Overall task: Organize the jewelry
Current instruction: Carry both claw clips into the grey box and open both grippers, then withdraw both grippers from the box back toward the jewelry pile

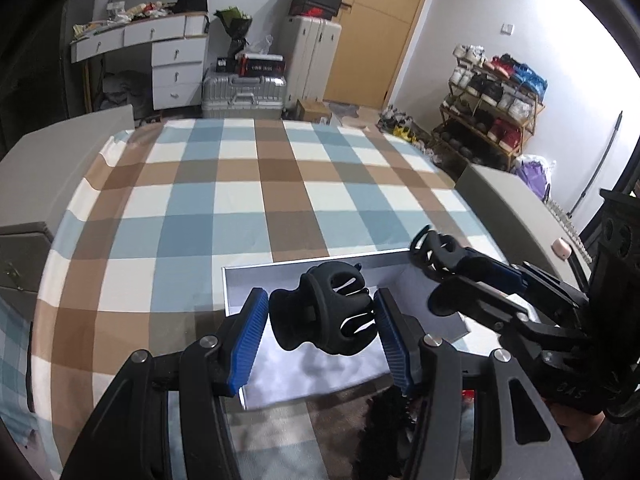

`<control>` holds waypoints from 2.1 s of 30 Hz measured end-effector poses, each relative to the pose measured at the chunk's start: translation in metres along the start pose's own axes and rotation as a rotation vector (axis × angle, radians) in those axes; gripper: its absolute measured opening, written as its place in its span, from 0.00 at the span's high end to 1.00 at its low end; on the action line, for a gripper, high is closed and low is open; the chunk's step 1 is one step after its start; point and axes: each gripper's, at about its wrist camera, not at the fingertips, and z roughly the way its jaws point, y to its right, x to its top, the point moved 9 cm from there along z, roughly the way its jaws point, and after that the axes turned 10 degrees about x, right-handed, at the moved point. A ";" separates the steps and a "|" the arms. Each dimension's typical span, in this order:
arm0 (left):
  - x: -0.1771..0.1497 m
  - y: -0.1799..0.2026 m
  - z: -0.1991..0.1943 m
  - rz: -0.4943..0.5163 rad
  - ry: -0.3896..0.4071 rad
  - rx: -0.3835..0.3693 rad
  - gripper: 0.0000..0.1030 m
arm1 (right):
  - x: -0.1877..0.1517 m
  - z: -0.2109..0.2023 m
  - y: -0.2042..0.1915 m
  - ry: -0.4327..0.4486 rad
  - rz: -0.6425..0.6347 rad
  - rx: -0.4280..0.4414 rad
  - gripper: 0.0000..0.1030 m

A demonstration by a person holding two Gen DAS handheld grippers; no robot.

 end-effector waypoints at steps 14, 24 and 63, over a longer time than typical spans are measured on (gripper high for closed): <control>-0.006 0.003 0.024 -0.002 -0.073 -0.036 0.53 | -0.023 0.037 0.020 -0.132 0.047 -0.002 0.56; -0.004 0.001 0.024 -0.040 -0.083 -0.061 0.43 | -0.019 0.035 0.021 -0.110 0.067 0.017 0.34; -0.017 -0.001 -0.066 -0.028 0.203 0.224 0.10 | -0.011 -0.108 -0.027 0.219 -0.088 -0.116 0.00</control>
